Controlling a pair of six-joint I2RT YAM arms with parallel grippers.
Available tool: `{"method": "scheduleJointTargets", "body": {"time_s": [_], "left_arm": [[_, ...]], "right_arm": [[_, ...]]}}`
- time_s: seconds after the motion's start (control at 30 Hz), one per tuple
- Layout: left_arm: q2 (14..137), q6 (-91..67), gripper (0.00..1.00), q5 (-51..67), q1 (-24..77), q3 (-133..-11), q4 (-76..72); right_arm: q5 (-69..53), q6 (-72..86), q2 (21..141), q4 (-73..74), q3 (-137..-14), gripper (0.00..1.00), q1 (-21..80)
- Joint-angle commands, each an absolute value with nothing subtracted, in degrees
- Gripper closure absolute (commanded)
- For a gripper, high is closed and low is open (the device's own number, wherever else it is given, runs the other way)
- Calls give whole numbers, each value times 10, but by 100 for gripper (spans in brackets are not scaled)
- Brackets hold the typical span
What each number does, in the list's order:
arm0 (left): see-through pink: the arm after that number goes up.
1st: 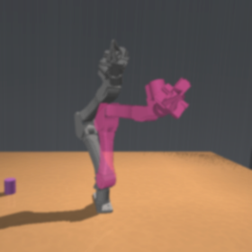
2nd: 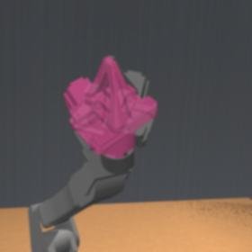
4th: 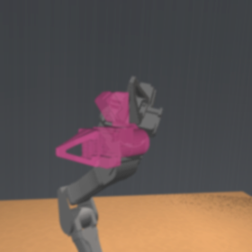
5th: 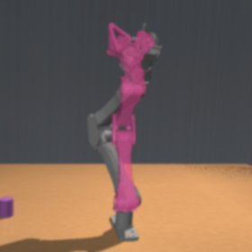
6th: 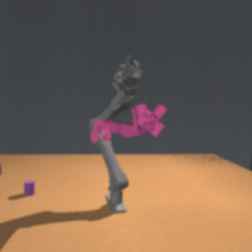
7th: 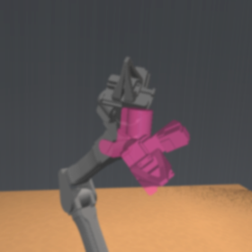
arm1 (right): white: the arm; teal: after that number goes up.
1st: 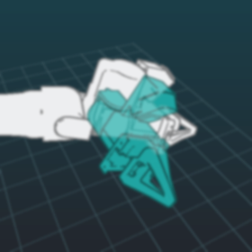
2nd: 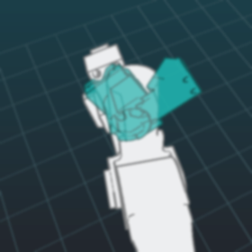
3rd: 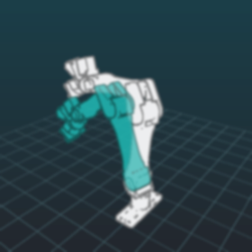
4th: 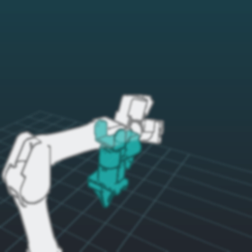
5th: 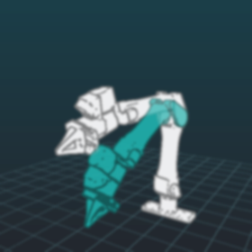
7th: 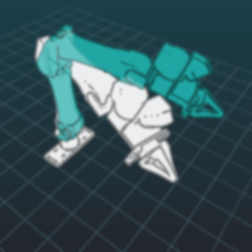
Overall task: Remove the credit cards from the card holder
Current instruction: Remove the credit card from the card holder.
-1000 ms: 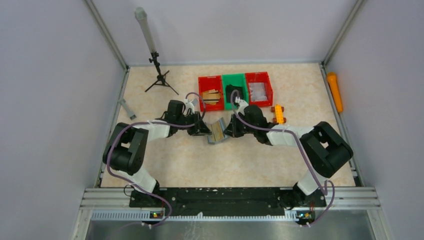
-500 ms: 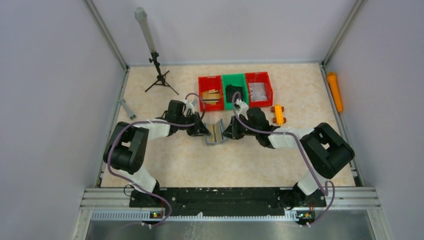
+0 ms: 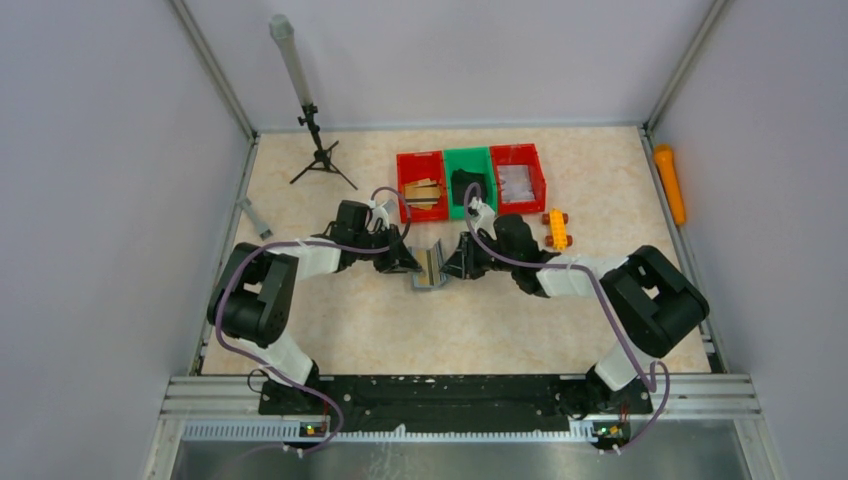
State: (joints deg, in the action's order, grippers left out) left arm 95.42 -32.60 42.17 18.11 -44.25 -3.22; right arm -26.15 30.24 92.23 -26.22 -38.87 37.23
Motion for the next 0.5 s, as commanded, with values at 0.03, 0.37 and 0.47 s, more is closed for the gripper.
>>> {"method": "scheduleJointTargets", "body": {"time_s": [0.03, 0.37, 0.47], "left_arm": [[954, -315, 87, 430, 184, -461, -50], [954, -316, 88, 429, 184, -460, -50], [953, -316, 88, 430, 184, -460, -49]], "right_arm": [[-275, 304, 901, -299, -391, 78, 374], [-287, 306, 900, -312, -387, 74, 374], [-289, 308, 897, -318, -384, 72, 374]]}}
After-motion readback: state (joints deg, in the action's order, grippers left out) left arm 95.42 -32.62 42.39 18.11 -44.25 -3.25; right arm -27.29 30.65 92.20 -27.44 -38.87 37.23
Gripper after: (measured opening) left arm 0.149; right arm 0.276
